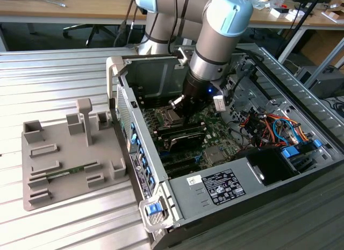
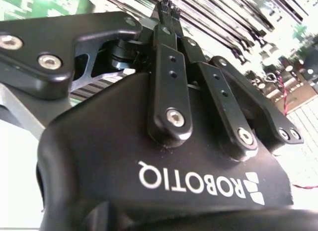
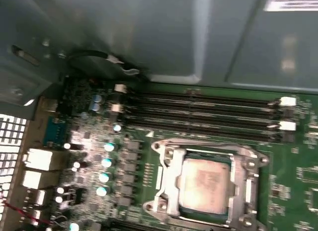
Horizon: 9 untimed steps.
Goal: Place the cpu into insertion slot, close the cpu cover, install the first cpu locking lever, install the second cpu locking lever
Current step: 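Install the second cpu locking lever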
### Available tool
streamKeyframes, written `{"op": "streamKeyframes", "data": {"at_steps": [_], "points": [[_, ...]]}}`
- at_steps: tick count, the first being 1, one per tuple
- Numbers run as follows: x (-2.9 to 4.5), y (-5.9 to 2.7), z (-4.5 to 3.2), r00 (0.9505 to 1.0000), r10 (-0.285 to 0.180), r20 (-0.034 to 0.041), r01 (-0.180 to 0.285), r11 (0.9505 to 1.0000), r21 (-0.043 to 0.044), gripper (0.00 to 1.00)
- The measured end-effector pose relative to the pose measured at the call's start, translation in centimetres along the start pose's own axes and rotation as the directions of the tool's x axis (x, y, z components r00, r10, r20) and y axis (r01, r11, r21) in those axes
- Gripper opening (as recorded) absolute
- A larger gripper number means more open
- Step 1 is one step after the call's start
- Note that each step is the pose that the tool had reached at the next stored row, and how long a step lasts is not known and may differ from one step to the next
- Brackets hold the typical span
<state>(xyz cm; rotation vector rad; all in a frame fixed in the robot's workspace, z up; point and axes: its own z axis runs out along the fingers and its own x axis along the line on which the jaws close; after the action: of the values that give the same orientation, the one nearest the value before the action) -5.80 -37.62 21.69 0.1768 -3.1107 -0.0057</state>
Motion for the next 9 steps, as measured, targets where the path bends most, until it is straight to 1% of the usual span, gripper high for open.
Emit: {"op": "streamKeyframes", "data": {"at_steps": [2, 3, 4, 5, 9], "points": [[0.91, 0.1, 0.1, 1.0, 0.0, 0.0013, 0.0, 1.0, -0.0014, 0.1], [1.82, 0.2, 0.24, 1.0, 0.0, 0.0023, 0.0, 1.0, -0.0027, 0.1], [2.47, 0.28, 0.35, 1.0, 0.0, 0.0033, 0.0, 1.0, -0.0038, 0.1], [2.83, 0.32, 0.43, 1.0, 0.0, 0.0036, 0.0, 1.0, -0.0044, 0.1], [3.69, 0.42, 0.64, 1.0, -0.009, 0.0035, 0.009, 0.9999, -0.0056, 0.1]]}}
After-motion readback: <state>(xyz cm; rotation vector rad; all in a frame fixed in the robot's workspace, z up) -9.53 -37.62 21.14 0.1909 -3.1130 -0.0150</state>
